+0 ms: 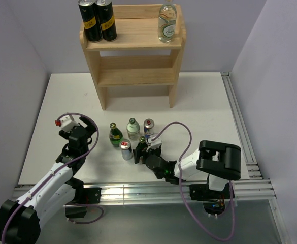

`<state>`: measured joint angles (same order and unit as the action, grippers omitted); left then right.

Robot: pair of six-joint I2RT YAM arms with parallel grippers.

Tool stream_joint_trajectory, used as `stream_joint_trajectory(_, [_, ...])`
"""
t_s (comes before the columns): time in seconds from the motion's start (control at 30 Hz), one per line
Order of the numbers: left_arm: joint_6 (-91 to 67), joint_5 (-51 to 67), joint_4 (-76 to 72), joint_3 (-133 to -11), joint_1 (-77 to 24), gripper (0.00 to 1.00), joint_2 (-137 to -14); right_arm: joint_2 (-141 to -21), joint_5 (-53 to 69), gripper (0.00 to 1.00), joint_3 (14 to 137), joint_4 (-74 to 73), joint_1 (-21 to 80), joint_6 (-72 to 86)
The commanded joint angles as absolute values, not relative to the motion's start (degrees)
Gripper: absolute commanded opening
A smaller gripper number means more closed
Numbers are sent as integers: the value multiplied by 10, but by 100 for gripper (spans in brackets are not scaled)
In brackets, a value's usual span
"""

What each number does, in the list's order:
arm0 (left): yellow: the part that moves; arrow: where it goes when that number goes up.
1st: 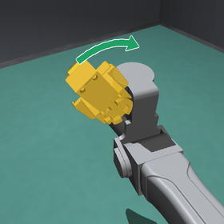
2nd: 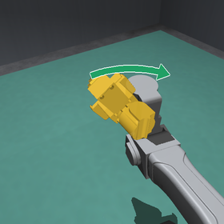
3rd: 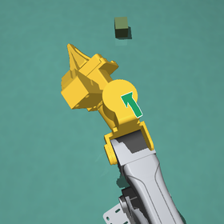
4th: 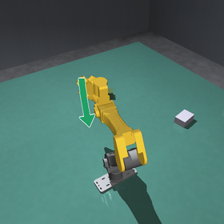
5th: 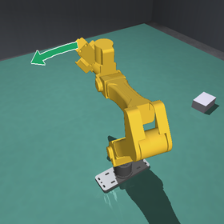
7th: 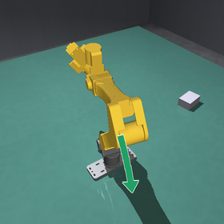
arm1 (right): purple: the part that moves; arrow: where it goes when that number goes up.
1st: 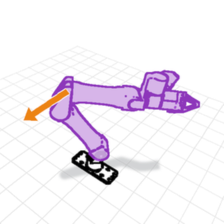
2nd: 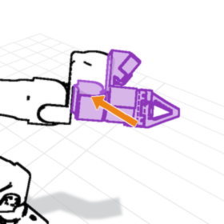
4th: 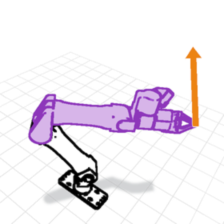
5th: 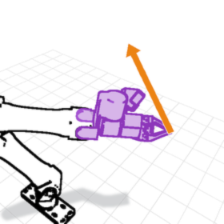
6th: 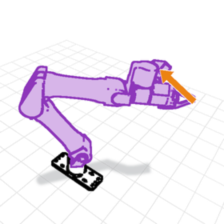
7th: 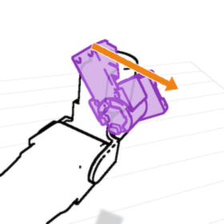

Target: Place and organize the beverage onto the shelf

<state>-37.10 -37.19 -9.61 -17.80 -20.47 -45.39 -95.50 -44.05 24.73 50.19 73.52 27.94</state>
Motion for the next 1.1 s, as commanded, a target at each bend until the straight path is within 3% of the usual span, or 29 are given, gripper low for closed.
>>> stream_joint_trajectory(0.0, [-368, -366, -108, -203, -207, 89, -454, -976, -496, 82, 245, 560, 738, 273])
stream_joint_trajectory(0.03, [-368, -366, -107, -203, -207, 89, -454, -981, -498, 76, 247, 564, 738, 272])
stream_joint_trajectory(0.07, [-368, -366, -107, -203, -207, 89, -454, -990, -498, 64, 249, 564, 738, 272])
stream_joint_trajectory(0.13, [-368, -367, -108, -203, -207, 89, -454, -992, -496, 53, 253, 561, 738, 271])
stream_joint_trajectory(0.17, [-368, -366, -106, -204, -207, 89, -454, -992, -490, 42, 254, 558, 738, 270])
stream_joint_trajectory(0.2, [-368, -366, -105, -203, -207, 89, -454, -984, -487, 21, 256, 549, 737, 267])
stream_joint_trajectory(0.23, [-368, -367, -105, -204, -207, 89, -454, -984, -485, 21, 258, 549, 738, 267])
stream_joint_trajectory(0.27, [-368, -367, -105, -203, -206, 89, -453, -970, -484, 1, 261, 522, 738, 271])
stream_joint_trajectory(0.67, [-368, -369, -106, -202, -206, 89, -448, -731, -517, 0, 381, 206, 773, 200])
stream_joint_trajectory(0.87, [-368, -368, -106, -200, -207, 89, -444, -708, -527, 0, 486, 148, 768, 108])
stream_joint_trajectory(1.07, [-367, -366, -107, -202, -207, 91, -447, -744, -461, 0, 590, 96, 669, 87])
